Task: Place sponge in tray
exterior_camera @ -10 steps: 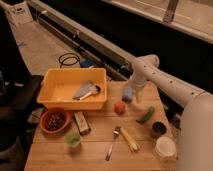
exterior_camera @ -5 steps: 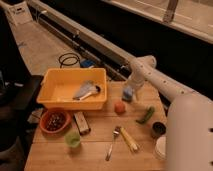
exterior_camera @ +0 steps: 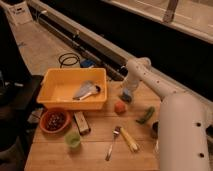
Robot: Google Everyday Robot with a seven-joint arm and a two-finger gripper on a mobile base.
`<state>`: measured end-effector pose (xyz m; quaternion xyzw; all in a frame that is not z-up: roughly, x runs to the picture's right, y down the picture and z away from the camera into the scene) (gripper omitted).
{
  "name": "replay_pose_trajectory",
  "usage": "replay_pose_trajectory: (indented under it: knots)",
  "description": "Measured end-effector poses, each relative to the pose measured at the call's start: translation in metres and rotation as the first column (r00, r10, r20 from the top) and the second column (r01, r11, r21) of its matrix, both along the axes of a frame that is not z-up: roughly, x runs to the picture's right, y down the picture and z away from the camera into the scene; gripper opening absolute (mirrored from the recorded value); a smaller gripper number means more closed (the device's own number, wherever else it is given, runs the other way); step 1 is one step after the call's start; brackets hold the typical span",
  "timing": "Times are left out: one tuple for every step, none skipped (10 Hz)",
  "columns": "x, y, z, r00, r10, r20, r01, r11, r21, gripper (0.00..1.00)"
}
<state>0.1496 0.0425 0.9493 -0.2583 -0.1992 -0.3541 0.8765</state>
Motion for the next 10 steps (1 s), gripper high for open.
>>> replay_pose_trajectory:
  knots:
    - [0.003, 0.005, 0.005, 1.000, 0.000, 0.003, 0.000, 0.9999, -0.014, 0.80]
    - [0.007, 0.010, 0.011, 1.000, 0.002, 0.000, -0.002, 0.9995, -0.031, 0.80]
    - [0.011, 0.011, 0.016, 1.000, 0.005, -0.004, -0.005, 0.9993, -0.038, 0.80]
    - [0.018, 0.012, 0.018, 1.000, 0.017, -0.011, -0.017, 0.9989, -0.043, 0.77]
    - [0.022, 0.013, 0.017, 0.999, 0.028, -0.018, -0.029, 0.9986, -0.044, 0.70]
    - [0.022, 0.009, 0.012, 0.999, 0.036, -0.016, -0.036, 0.9989, -0.030, 0.58]
    - [0.019, 0.005, 0.006, 0.999, 0.036, -0.010, -0.037, 0.9991, -0.021, 0.49]
    - [0.017, 0.003, 0.001, 0.999, 0.035, -0.009, -0.035, 0.9993, -0.015, 0.41]
    - [0.016, 0.004, -0.003, 0.999, 0.040, -0.009, -0.040, 0.9991, -0.014, 0.30]
    - [0.017, 0.003, -0.006, 0.999, 0.051, -0.016, -0.052, 0.9986, -0.010, 0.18]
